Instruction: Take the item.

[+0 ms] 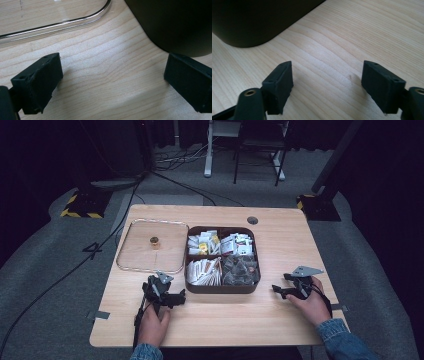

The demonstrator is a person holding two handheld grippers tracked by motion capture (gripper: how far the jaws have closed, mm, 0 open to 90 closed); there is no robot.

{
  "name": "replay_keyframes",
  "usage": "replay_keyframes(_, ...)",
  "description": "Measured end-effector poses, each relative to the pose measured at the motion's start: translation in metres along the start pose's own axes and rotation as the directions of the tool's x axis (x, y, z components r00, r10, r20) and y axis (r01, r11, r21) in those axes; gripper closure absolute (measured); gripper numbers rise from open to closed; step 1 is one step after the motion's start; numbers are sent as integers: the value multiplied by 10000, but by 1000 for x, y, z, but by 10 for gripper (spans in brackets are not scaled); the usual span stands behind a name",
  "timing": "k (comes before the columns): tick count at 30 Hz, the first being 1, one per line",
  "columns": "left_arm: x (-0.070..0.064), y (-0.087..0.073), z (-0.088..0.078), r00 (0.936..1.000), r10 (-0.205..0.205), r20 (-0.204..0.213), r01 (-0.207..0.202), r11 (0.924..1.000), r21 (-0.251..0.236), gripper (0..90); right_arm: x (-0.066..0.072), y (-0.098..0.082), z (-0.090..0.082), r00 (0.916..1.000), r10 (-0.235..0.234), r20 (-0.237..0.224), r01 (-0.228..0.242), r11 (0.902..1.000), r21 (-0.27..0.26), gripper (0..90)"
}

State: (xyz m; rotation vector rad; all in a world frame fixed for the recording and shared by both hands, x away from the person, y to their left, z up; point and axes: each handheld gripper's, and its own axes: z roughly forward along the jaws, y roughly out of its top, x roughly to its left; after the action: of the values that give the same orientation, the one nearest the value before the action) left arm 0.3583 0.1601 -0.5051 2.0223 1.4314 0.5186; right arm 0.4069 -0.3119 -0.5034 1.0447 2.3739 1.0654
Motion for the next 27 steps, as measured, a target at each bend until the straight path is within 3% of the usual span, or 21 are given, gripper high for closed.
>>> replay_keyframes(3,0,0,0,10000,-4,11,4,10000,0,22,0,0,0,10000,-77,-39,77,10000,-38,304)
replay_keyframes(4,0,0,0,10000,-2,11,2,10000,1,22,1,-1,-1,9998,-140,-139,139,9999,-100,369)
replay_keyframes(7,0,0,0,10000,-4,10,4,10000,0,22,1,-1,-1,9997,-143,-180,140,9998,-148,401)
replay_keyframes(8,0,0,0,10000,-5,12,5,10000,0,23,2,1,-2,9997,-87,-229,85,9999,-90,452)
replay_keyframes(10,0,0,0,10000,-4,10,4,10000,0,22,2,2,-3,9993,-45,-373,40,9999,-148,458)
replay_keyframes(13,0,0,0,10000,2,4,-2,10000,2,22,5,12,-9,9974,293,-663,-336,9973,-649,473)
replay_keyframes(19,0,0,0,10000,-13,16,13,10000,13,22,9,28,-13,9934,600,-975,-691,9933,-931,507)
replay_keyframes(20,0,0,0,10000,-10,16,10,10000,16,21,10,35,-15,9864,934,-1350,-1090,9876,-1134,538)
replay_keyframes(21,0,0,0,10000,-10,16,10,10000,16,21,10,35,-15,9864,934,-1350,-1090,9876,-1134,538)
replay_keyframes(22,0,0,0,10000,-14,14,14,10000,17,21,11,41,-17,9796,1199,-1616,-1423,9806,-1350,544)
replay_keyframes(27,0,0,0,10000,-16,8,16,10000,11,21,10,55,-17,9754,1351,-1742,-1595,9780,-1345,546)
